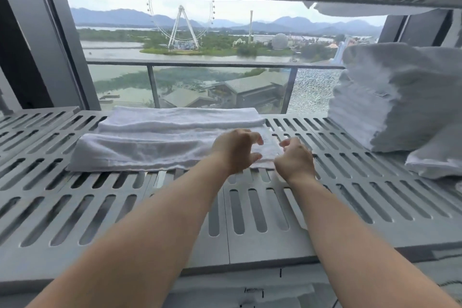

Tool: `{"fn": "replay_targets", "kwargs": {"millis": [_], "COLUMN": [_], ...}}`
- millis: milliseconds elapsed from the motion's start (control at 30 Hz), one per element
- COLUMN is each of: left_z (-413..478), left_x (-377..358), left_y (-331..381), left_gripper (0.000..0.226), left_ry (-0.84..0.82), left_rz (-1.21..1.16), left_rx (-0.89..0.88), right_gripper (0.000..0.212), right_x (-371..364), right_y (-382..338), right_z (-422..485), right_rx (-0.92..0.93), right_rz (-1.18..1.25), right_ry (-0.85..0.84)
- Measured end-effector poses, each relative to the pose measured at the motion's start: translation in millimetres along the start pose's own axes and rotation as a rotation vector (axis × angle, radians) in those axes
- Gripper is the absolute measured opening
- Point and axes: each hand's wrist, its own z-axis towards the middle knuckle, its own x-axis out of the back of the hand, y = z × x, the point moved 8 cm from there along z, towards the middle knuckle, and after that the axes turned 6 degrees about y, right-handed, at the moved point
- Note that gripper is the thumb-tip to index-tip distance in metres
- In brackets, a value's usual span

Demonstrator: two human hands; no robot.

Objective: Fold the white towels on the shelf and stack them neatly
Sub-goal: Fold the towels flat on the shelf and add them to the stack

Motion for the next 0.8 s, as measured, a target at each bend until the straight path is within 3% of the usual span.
{"fn": "replay_targets", "kwargs": {"millis": [100, 200, 367, 500, 567, 633, 733, 800], "left_z": [14, 22, 17, 17, 14, 9, 6, 6], "left_x": [-25, -39, -38, -34, -27, -20, -13, -11], "left_y": [10, 13, 1, -12, -12, -10, -11, -15], "left_gripper": [0.043, 0.034, 0.025, 0.021, 0.02, 0.019, 0.019, 0.02], "left_ry": [-0.091, -0.103, 0.11, 0.189, 0.25, 0.3, 0.377, 0.399], "left_rz": [-0.024, 0.005, -0.07, -0.233, -0.292, -0.314, -0.289, -0.283], "left_rx": [-0.023, -0.048, 0.023, 0.135, 0.128, 0.112, 0.132, 0.164], "right_gripper": [0.037, 0.045, 0.028, 0.015, 0.027, 0.037, 0.016, 0.03], "right_x": [0, -7, 9, 6, 4, 2, -7, -10], "right_y": [4, 8, 15, 15, 14, 12, 5, 1], "right_z": [5, 8, 11, 11, 12, 11, 5, -1], "right_rx": [-0.014, 0.03, 0.011, 0.014, 0.012, 0.031, 0.125, 0.18], "right_rz": [0.054, -0.045, 0.075, -0.046, -0.108, -0.158, -0.15, -0.129], "right_ry": [-0.071, -0.161, -0.001, -0.006, -0.021, -0.064, -0.231, -0.324]}}
